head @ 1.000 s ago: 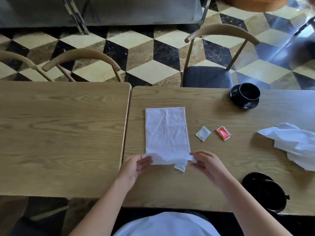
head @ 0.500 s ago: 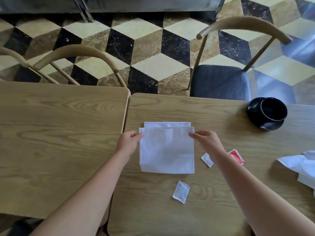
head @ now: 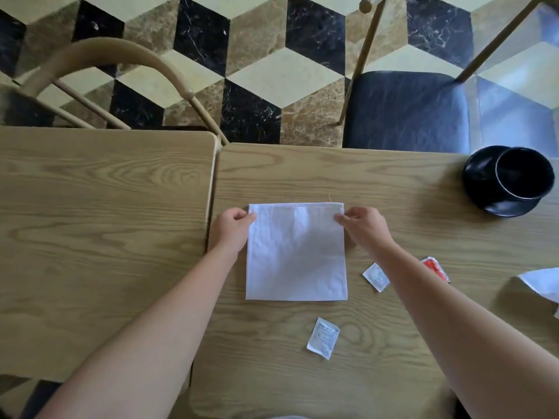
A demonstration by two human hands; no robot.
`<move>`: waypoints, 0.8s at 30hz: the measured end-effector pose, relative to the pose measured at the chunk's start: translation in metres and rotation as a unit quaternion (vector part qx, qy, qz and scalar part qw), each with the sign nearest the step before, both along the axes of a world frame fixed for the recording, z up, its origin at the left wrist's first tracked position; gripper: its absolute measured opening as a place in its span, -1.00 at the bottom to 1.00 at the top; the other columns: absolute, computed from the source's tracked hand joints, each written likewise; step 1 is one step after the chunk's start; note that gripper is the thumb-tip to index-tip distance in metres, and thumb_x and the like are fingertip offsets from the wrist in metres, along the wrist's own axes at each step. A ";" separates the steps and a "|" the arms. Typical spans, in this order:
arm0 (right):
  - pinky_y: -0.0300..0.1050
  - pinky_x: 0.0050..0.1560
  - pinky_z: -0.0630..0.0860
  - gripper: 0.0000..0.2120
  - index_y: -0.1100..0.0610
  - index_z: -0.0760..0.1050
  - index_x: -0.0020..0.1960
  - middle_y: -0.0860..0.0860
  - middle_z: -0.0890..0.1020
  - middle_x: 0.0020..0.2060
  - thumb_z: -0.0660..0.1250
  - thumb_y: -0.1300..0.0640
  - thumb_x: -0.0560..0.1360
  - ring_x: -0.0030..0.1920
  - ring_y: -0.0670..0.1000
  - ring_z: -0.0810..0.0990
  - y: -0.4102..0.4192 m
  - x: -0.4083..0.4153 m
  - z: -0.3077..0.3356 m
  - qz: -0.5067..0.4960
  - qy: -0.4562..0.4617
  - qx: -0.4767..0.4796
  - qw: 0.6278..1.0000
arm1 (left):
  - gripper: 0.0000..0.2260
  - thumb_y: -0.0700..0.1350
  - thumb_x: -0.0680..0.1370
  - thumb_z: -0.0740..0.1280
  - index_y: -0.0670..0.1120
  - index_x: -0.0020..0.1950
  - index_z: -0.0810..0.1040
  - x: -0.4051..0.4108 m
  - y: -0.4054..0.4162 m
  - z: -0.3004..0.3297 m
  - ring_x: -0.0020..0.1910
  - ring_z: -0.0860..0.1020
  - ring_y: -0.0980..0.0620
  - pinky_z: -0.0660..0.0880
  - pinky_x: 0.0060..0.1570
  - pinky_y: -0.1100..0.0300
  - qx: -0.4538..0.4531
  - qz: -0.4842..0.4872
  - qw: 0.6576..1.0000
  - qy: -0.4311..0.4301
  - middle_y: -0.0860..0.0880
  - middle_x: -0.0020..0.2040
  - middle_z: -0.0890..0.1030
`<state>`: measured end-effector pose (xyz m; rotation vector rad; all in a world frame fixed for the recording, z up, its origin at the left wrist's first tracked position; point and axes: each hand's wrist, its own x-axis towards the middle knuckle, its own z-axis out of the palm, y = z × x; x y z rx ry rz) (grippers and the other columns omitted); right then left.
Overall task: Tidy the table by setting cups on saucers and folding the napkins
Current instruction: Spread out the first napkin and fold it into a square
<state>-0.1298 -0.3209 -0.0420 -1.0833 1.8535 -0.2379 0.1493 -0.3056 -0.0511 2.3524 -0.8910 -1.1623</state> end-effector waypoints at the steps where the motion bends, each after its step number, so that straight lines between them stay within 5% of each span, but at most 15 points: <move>1: -0.17 -0.40 0.34 -0.76 0.16 0.62 -0.22 -0.06 0.53 -0.49 0.41 0.00 0.49 -0.44 -0.05 0.47 0.000 0.000 -0.001 -0.002 0.001 0.002 1.000 | -0.78 0.02 0.43 0.46 -0.09 -0.29 0.55 0.000 0.000 -0.001 -0.30 0.56 -0.08 0.62 -0.12 -0.13 -0.001 0.002 1.000 -0.003 -0.01 -0.35 0.58; 4: -0.19 -0.40 0.33 -0.79 0.05 0.59 -0.26 -0.11 0.55 -0.45 0.41 -0.02 0.50 -0.39 -0.07 0.50 0.000 0.000 -0.004 -0.006 0.002 0.008 1.000 | -0.77 0.01 0.43 0.46 -0.15 -0.24 0.57 -0.001 0.001 -0.004 -0.34 0.52 -0.03 0.62 -0.14 -0.11 -0.005 0.012 1.000 -0.014 0.00 -0.37 0.56; 8: -0.17 -0.33 0.37 -0.80 0.09 0.57 -0.01 -0.06 0.63 -0.21 0.38 -0.05 0.52 -0.19 -0.04 0.58 0.003 0.005 0.000 -0.055 -0.002 0.012 0.998 | -0.75 0.09 0.44 0.41 -0.09 -0.14 0.57 -0.006 -0.001 0.007 -0.25 0.61 -0.06 0.64 -0.13 -0.05 0.006 0.036 0.999 -0.017 0.02 -0.28 0.61; 12: -0.20 -0.32 0.36 -0.83 0.09 0.50 0.08 -0.08 0.61 -0.15 0.30 0.04 0.55 -0.21 -0.14 0.55 0.032 0.022 0.019 -0.122 -0.018 -0.034 0.992 | -0.80 0.04 0.49 0.34 -0.07 -0.06 0.48 -0.015 0.011 0.029 -0.28 0.54 0.03 0.39 -0.34 0.17 -0.049 0.003 0.996 -0.068 0.09 -0.26 0.54; 15: -0.20 -0.33 0.42 -0.91 0.08 0.53 0.03 -0.04 0.63 -0.18 0.30 0.14 0.54 -0.24 -0.08 0.63 0.073 0.044 0.027 -0.116 -0.104 -0.015 0.988 | -0.78 0.05 0.49 0.34 -0.05 0.02 0.46 -0.031 0.047 0.038 -0.28 0.58 0.00 0.48 -0.24 0.10 -0.057 -0.013 0.997 0.050 0.02 -0.23 0.56; 19: -0.22 -0.32 0.54 -0.91 0.13 0.60 -0.04 0.06 0.72 -0.17 0.32 0.21 0.55 -0.26 -0.10 0.67 0.124 0.071 0.025 -0.058 -0.240 0.102 0.964 | -0.91 -0.11 0.56 0.35 -0.08 -0.13 0.55 -0.048 0.109 0.032 -0.30 0.59 0.05 0.53 -0.19 0.06 0.006 -0.048 0.971 0.236 -0.02 -0.30 0.62; 24: -0.06 -0.16 0.63 -0.88 0.14 0.64 -0.04 0.12 0.76 -0.13 0.32 0.21 0.53 -0.16 0.01 0.70 0.149 0.079 0.011 -0.045 -0.214 0.139 0.966 | -0.89 -0.16 0.54 0.35 -0.09 -0.19 0.58 -0.051 0.142 0.012 -0.29 0.64 0.05 0.56 -0.22 0.17 0.048 -0.027 0.975 0.213 -0.01 -0.29 0.69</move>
